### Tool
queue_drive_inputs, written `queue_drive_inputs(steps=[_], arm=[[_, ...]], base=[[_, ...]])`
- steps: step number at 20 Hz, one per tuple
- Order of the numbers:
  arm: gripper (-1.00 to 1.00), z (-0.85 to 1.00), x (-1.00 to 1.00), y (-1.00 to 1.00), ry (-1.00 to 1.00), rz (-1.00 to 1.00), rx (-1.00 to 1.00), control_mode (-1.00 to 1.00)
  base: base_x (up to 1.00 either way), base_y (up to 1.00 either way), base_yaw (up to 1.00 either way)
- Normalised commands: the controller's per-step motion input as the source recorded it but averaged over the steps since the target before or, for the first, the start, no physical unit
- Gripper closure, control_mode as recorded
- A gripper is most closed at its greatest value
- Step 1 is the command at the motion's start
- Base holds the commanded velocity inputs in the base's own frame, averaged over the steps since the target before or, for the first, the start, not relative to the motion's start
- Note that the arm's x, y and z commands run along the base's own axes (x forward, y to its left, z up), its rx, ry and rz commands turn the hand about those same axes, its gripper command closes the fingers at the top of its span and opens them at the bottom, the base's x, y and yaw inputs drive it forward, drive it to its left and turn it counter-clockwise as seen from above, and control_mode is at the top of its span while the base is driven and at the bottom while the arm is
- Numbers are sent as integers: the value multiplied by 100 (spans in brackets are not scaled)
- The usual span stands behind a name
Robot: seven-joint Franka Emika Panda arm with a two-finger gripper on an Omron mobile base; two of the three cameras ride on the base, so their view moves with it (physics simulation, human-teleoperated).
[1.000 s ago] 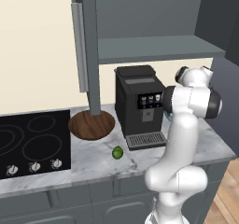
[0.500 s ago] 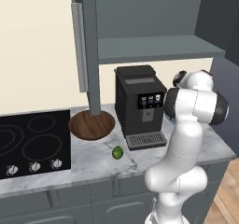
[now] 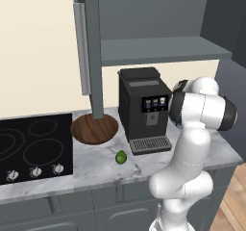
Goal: Pick both bowls and place them on the counter. Then place the avocado in one bowl and place the mushroom in the other bowl.
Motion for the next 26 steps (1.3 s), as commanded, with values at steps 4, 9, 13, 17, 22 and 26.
queue_drive_inputs(steps=[4,9,13,17,22,26], arm=[[100,-2,0,0,0,-1,-4,-100],[-100,0,0,0,0,0,-2,-100],[-100,0,0,0,0,0,0,-100],[-100,1,-2,0,0,0,0,-100],[-100,19,0,0,0,0,0,-100],[-100,31,-15,-3,0,-1,0,-100]], base=[[0,0,0],[0,0,0],[0,0,0],[0,0,0],[0,0,0],[0,0,0]])
